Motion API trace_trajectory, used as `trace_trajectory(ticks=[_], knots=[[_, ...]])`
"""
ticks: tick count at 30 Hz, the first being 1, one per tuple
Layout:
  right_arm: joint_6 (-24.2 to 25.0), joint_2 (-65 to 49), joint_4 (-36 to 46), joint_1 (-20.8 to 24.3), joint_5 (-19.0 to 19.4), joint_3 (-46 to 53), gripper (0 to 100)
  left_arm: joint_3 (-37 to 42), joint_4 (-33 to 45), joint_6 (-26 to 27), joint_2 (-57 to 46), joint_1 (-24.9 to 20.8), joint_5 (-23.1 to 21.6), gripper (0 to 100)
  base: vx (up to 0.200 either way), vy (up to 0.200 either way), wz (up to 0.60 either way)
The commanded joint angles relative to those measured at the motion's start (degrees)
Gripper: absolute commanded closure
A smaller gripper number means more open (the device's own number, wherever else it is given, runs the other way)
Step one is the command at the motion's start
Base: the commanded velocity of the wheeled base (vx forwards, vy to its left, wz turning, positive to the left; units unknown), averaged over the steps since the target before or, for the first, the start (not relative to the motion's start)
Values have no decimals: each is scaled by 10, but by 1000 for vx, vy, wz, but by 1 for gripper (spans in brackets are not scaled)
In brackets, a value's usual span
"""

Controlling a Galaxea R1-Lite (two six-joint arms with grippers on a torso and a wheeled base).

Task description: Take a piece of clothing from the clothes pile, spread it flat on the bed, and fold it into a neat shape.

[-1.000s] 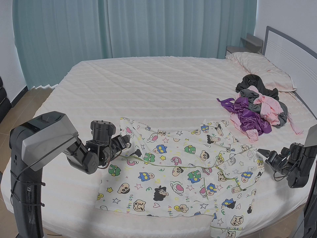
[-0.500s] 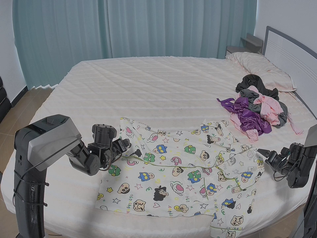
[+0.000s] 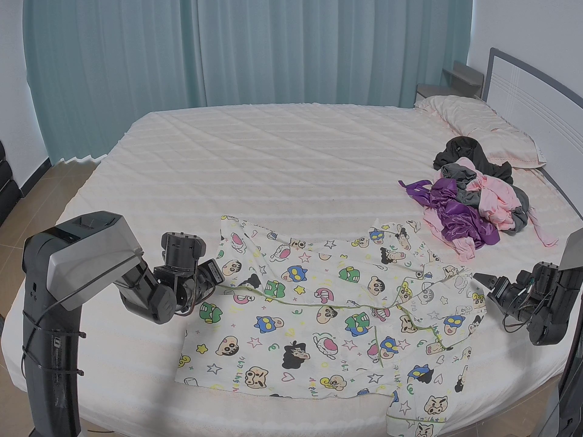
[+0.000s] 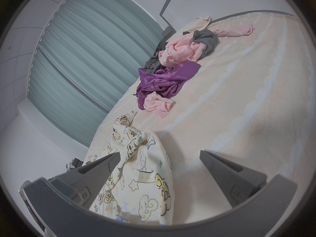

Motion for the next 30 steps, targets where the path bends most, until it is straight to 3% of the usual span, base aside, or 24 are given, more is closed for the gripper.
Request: trace_trajectory(ticks=[1,8,9,17,26,27,30], knots=[[0,0,0,0,0,0,0,14,0,0,-24,5,-1,100,0,0,0],[0,1,0,0,0,0,0,36,15,5,-48,5,-3,100,0,0,0],[0,1,0,0,0,0,0,36,15,5,-48,5,-4,0,0,0,0],[0,3,0,1,0,-2,0,29,13,9,-35,-7,-55,0,0,0,0],[0,3,0,1,0,-1,0,-3,16,7,2,-8,-57,0,0,0,0],[-1,3,0,1,0,-1,0,-3,18,7,4,-6,-58,100,0,0,0],[-1,3,0,1,0,-1,0,-1,19,3,3,-3,-56,100,0,0,0]])
